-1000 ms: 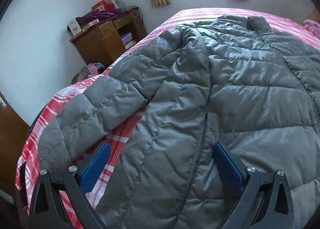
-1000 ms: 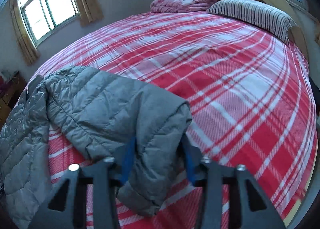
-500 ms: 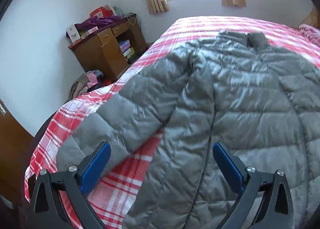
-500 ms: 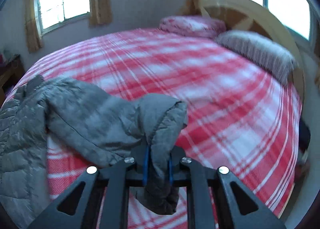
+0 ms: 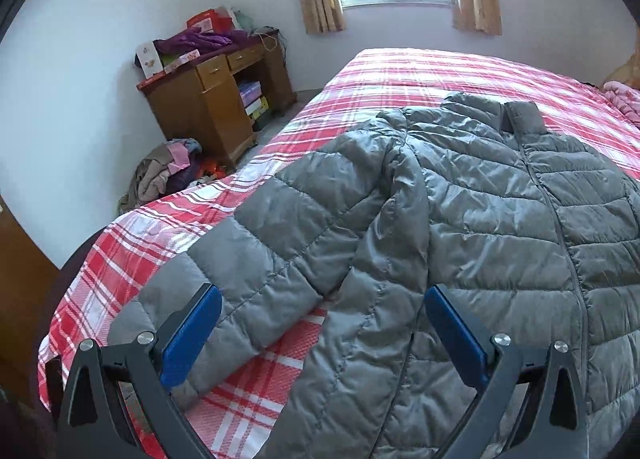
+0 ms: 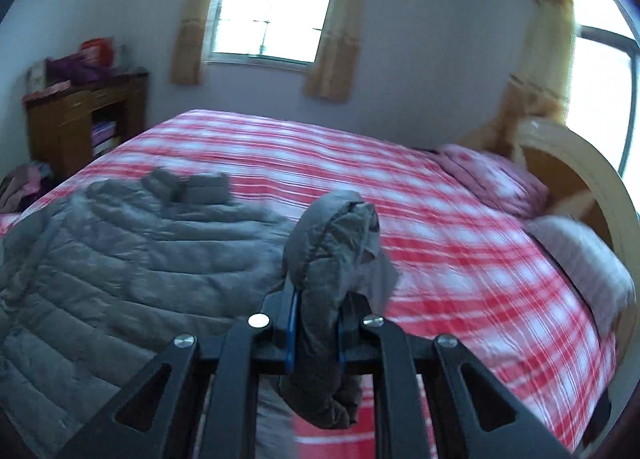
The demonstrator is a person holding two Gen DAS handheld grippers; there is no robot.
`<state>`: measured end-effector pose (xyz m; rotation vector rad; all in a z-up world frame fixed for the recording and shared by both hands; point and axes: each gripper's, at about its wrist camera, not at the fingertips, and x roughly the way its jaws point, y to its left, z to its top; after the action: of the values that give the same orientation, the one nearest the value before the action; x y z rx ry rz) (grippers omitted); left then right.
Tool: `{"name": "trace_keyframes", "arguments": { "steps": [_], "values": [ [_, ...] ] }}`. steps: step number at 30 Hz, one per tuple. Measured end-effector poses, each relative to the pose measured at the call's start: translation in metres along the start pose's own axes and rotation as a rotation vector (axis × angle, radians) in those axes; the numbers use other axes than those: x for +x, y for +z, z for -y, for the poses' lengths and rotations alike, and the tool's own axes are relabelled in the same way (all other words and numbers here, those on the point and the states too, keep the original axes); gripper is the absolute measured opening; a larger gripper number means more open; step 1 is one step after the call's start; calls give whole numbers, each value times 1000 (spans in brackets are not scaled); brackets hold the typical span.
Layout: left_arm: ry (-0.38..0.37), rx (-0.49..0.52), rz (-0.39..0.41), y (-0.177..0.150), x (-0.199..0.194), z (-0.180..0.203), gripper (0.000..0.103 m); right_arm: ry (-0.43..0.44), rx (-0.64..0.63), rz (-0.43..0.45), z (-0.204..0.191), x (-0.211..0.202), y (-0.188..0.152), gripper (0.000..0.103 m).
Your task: Fold large clothes
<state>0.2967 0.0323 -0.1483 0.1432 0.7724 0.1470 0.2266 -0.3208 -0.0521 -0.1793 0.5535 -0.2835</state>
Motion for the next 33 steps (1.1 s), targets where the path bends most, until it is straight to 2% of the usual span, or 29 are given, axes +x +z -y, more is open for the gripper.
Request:
{"name": "trace_keyframes", "arguments": {
  "steps": [4, 8, 13, 15, 16, 17, 19, 21, 24, 27, 30, 33],
  "values": [
    [0, -3, -5, 1, 8, -4, 102, 57, -67, -3, -48, 12, -1, 17],
    [9, -7, -13, 0, 14, -13, 102, 113, -119, -19, -99, 29, -13, 17],
    [41, 1, -26, 0, 17, -25, 102, 188, -149, -58, -145, 45, -32, 17],
    [45, -2, -30, 1, 15, -30, 102, 208, -162, -62, -155, 47, -39, 21],
    [49, -5, -30, 2, 12, -31, 102, 220, -164, -70, -157, 46, -40, 30],
    [51, -10, -29, 4, 9, -32, 102, 241, -166, -86, -157, 45, -41, 56],
    [37, -18, -22, 9, 2, -32, 102, 290, -162, -93, -155, 33, -42, 82],
    [22, -18, -11, 15, -6, -26, 102, 320, -156, -34, -145, 8, -46, 82],
    [-24, 12, 23, 29, -23, 1, 102, 327, -125, -7, -117, -15, -55, 82],
    [-108, 57, 36, 40, -36, 39, 102, 290, -60, -26, -84, -16, -64, 82],
    [-210, 93, 2, 47, -35, 85, 102, 247, 26, -62, -47, -9, -79, 82],
    [-244, 150, -29, 48, -17, 135, 102, 203, 61, -99, -28, 4, -93, 82]
  ]
}}
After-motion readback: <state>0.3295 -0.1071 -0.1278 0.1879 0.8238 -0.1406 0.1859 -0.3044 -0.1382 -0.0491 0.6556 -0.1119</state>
